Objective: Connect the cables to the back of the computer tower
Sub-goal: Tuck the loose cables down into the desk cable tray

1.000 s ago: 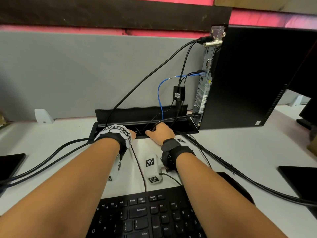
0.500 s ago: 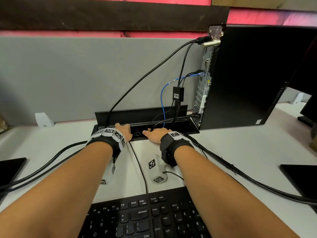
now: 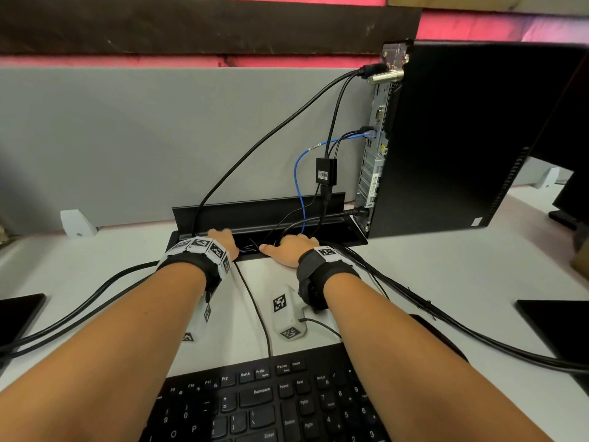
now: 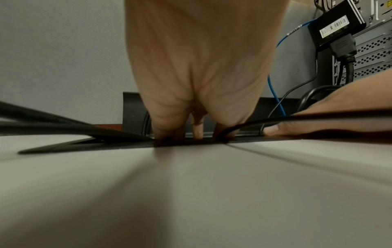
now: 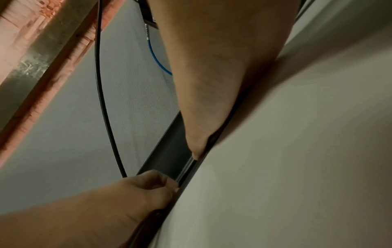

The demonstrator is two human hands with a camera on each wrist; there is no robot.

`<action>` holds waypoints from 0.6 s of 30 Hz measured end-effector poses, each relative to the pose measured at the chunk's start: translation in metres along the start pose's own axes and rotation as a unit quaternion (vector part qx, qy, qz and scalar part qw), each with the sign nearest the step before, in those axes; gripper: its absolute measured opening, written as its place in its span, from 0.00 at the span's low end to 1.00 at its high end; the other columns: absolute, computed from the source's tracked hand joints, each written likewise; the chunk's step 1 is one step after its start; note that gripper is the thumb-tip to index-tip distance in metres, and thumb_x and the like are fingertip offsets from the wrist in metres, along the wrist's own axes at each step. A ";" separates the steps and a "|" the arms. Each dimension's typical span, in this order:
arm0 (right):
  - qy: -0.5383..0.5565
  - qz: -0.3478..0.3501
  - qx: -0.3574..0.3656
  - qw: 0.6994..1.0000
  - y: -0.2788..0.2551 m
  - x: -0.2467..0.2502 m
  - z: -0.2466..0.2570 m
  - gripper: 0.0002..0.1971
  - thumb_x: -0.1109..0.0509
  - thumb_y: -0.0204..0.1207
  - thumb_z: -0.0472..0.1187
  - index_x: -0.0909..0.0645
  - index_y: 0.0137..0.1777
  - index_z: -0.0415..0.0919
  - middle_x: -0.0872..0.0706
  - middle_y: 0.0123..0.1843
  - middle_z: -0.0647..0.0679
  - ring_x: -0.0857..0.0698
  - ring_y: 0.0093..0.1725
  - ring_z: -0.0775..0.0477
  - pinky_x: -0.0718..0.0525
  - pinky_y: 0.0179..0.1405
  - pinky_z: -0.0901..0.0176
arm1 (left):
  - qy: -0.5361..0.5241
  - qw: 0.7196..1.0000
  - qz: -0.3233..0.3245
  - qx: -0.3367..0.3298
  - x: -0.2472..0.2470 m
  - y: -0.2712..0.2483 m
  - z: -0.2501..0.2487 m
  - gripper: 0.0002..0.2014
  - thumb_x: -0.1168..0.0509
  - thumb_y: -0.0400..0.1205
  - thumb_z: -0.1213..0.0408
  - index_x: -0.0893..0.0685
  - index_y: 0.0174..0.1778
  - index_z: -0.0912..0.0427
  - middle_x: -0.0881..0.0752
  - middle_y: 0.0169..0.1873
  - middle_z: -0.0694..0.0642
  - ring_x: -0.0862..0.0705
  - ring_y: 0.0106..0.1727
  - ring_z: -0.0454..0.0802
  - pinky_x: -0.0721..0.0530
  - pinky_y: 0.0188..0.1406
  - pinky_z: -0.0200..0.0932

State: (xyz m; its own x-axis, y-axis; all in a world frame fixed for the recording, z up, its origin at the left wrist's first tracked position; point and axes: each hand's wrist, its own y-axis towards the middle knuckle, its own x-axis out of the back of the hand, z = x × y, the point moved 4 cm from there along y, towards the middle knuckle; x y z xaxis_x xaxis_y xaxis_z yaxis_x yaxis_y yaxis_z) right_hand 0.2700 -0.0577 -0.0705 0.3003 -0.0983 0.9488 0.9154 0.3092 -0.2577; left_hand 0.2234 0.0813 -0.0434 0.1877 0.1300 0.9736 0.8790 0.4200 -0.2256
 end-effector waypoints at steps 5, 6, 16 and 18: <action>-0.003 0.011 -0.016 1.000 0.003 0.000 0.001 0.38 0.53 0.81 0.69 0.26 0.75 0.39 0.23 0.74 0.41 0.29 0.76 0.39 0.36 0.75 0.43 | 0.007 1.000 0.005 0.004 0.004 -0.002 0.003 0.19 0.42 0.86 0.59 0.27 0.71 0.64 0.34 0.73 0.65 0.22 0.67 0.60 0.23 0.64 0.47; -0.008 0.016 -0.021 1.000 0.005 0.000 0.002 0.38 0.53 0.81 0.69 0.27 0.75 0.39 0.23 0.74 0.40 0.29 0.76 0.39 0.36 0.75 0.43 | 0.015 1.000 0.023 0.000 0.003 -0.003 0.004 0.17 0.44 0.86 0.60 0.25 0.69 0.64 0.32 0.73 0.64 0.22 0.68 0.59 0.23 0.64 0.46; 0.004 0.028 -0.033 0.999 0.012 -0.005 0.001 0.38 0.55 0.79 0.70 0.37 0.82 0.47 0.33 0.81 0.40 0.36 0.81 0.36 0.40 0.79 0.40 | 0.064 0.995 0.060 -0.041 0.003 -0.020 -0.006 0.22 0.56 0.91 0.63 0.33 0.77 0.70 0.30 0.76 0.65 0.31 0.78 0.59 0.35 0.76 0.47; 0.012 0.017 -0.023 1.000 0.013 -0.007 0.000 0.39 0.53 0.77 0.72 0.36 0.81 0.49 0.32 0.81 0.41 0.36 0.80 0.36 0.39 0.78 0.39 | 0.074 0.994 0.074 -0.036 0.002 -0.024 -0.008 0.22 0.57 0.91 0.63 0.36 0.78 0.70 0.30 0.76 0.67 0.30 0.78 0.58 0.36 0.75 0.44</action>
State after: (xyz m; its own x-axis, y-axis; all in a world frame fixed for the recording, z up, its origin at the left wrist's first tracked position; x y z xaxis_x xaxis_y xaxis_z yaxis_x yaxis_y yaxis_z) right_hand 0.2791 -0.0526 -0.0806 0.3366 -0.1116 0.9350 0.9158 0.2697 -0.2975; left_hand 0.2064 0.0640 -0.0357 0.3748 0.0490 0.9258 0.8652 0.3403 -0.3683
